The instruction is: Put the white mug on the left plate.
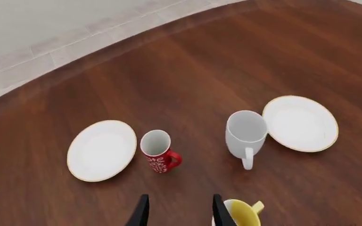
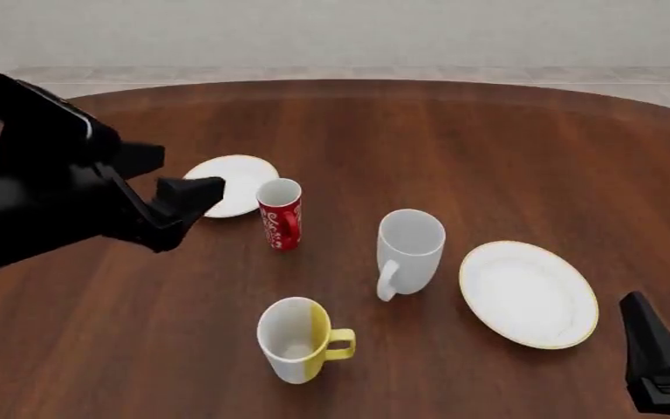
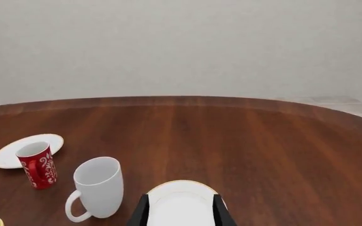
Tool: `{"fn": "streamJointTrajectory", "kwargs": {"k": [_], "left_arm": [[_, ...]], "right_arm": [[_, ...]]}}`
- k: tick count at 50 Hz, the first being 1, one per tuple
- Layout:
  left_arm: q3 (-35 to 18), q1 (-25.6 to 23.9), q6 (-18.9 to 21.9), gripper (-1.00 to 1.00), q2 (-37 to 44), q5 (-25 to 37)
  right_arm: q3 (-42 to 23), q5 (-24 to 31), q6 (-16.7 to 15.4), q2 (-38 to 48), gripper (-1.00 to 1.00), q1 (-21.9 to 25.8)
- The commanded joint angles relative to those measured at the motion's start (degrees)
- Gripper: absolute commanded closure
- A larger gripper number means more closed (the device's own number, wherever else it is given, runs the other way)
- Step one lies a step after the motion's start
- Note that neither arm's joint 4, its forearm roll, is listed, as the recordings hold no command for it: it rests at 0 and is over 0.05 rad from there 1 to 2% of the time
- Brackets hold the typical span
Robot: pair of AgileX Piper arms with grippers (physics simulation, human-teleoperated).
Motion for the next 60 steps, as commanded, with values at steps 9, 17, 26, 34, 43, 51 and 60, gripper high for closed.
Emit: {"fn": "streamJointTrajectory", "kwargs": {"k": [9,17,26,34,43,51,60], "left_arm": [[-7.4,-4.8,-1.4,-1.0,8.7,0.9],[-9.9,-5.9,-0.6,-1.0,11.7,0.2],[-12.7,-7.6,-0.8,-1.0,14.8,-0.7],[-15.3,-9.3,-0.8,-1.0,17.7,-1.0],[-17.2,-11.3,-3.1,-1.0,20.7,-1.7],[-18.4,-12.9,-4.4,-1.0,23.5,-2.8],[-19.4,-14.3,-4.9,-1.0,26.0,-3.7]], "right_arm": [[0.0,-0.2,0.0,0.0,-1.0,-0.2],[0.0,-0.3,0.3,0.0,-1.0,-0.3],[0.0,-0.6,0.7,-0.1,-1.0,-0.5],[0.0,-0.8,1.1,-0.1,-1.0,-0.7],[0.0,-0.9,1.4,-0.1,-1.0,-0.7],[0.0,-1.0,1.3,-0.1,-1.0,-0.7],[0.0,-1.1,1.4,-0.1,-1.0,-1.0]]}}
